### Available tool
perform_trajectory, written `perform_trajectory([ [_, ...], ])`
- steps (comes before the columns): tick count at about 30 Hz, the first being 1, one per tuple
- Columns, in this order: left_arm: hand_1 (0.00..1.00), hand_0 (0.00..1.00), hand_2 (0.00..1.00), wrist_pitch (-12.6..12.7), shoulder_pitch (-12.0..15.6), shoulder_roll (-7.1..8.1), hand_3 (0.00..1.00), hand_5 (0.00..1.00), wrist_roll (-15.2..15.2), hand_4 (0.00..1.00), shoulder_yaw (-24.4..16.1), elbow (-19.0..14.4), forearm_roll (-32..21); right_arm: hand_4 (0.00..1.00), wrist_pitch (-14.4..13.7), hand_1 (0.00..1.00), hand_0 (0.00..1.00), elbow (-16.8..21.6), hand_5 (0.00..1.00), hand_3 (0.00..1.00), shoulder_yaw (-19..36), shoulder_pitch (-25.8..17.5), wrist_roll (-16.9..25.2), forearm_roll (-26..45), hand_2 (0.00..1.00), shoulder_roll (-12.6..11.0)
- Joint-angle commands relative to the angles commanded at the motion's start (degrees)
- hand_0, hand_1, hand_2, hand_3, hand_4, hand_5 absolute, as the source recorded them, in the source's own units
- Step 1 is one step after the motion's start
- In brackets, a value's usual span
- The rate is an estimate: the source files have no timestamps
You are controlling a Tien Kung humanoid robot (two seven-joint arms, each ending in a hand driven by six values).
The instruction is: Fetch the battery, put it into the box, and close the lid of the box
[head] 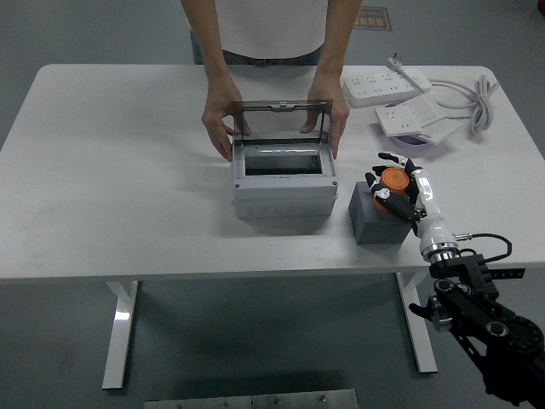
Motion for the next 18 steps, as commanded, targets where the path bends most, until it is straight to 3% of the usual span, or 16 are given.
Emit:
perform_trajectory([
  [1,0.616,0.436,0.617,0.02,-0.01,0.0,0.69,0.998,-0.02,0.781,-0.01,0.0,0.02,0.726,-0.09,0.66,0.707,0.03,0.259,0.702,-0.02,0.0,0.0,0.06,0.615,0.0],
  [2,0.616,0.435,0.616,0.04,-0.01,0.0,0.688,0.998,-0.03,0.781,-0.02,0.0,0.05,0.655,-0.2,0.643,0.691,0.06,0.202,0.674,-0.05,0.01,-0.01,0.08,0.597,-0.01],
  [7,0.616,0.435,0.616,0.13,-0.01,-0.04,0.688,0.998,-0.09,0.781,-0.07,-0.01,0.12,0.655,-1.11,0.643,0.691,0.46,0.202,0.674,-0.22,0.07,0.1,0.33,0.597,-0.05],
  [8,0.616,0.433,0.617,0.15,-0.02,-0.05,0.687,0.998,-0.1,0.781,-0.08,-0.01,0.15,0.577,-1.33,0.626,0.674,0.54,0.127,0.664,-0.26,0.08,0.13,0.41,0.589,-0.05],
  [13,0.616,0.433,0.617,0.27,-0.06,-0.06,0.687,0.998,-0.18,0.781,-0.11,0.02,0.2,0.577,-2.09,0.626,0.674,0.75,0.127,0.664,-0.42,0.12,0.01,0.92,0.589,-0.07],
  [14,0.617,0.433,0.622,0.3,-0.06,-0.05,0.687,0.998,-0.18,0.781,-0.11,0.02,0.21,0.499,-2.18,0.523,0.615,0.72,0.135,0.591,-0.44,0.12,-0.04,1.05,0.526,-0.06],
  [18,0.617,0.433,0.622,0.5,-0.08,0.0,0.687,0.998,-0.24,0.781,-0.16,0.02,0.32,0.499,-2.29,0.523,0.615,0.54,0.135,0.591,-0.48,0.04,-0.24,1.31,0.526,-0.05],
])
